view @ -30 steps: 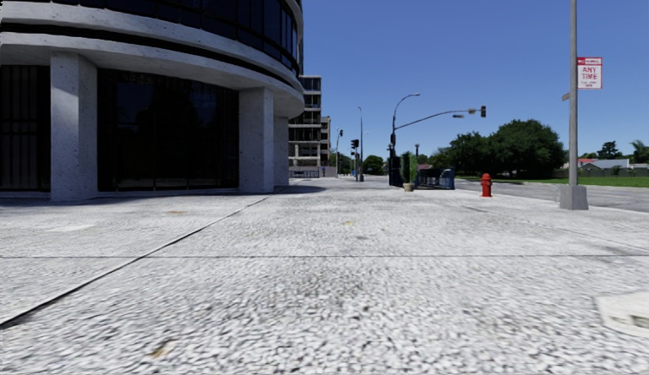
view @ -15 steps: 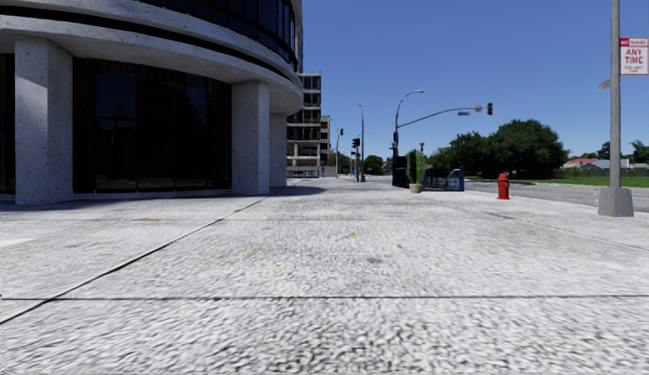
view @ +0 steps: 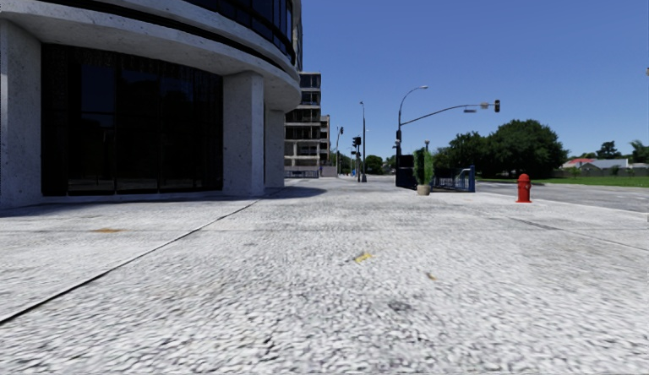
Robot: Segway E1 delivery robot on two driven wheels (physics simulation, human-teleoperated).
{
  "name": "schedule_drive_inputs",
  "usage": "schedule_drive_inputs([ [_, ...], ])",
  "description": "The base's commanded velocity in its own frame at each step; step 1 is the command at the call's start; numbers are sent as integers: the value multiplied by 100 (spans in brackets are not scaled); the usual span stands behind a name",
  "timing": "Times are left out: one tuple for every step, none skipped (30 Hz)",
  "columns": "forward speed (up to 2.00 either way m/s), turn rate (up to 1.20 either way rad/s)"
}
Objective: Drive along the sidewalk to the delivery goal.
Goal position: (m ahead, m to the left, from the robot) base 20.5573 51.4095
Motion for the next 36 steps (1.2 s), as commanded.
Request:
schedule_drive_inputs([
  [200, 0],
  [200, 0],
  [200, 0],
  [200, 0],
  [200, 0],
  [200, 0],
  [200, 0],
  [200, 0],
  [200, 0],
  [200, 0],
  [200, 0],
  [200, 0],
  [200, 0],
  [200, 0],
  [200, 0],
  [200, 0],
  [200, 0],
  [200, 0],
  [200, 0],
  [200, 0],
  [200, 0],
  [200, 0],
  [200, 0],
  [200, 0],
  [200, 0],
  [200, 0],
  [200, 0],
  [200, 0],
  [200, 0],
  [200, 0],
  [200, 0],
  [200, 0],
  [200, 0],
  [200, 0],
  [200, 0],
  [200, 0],
])
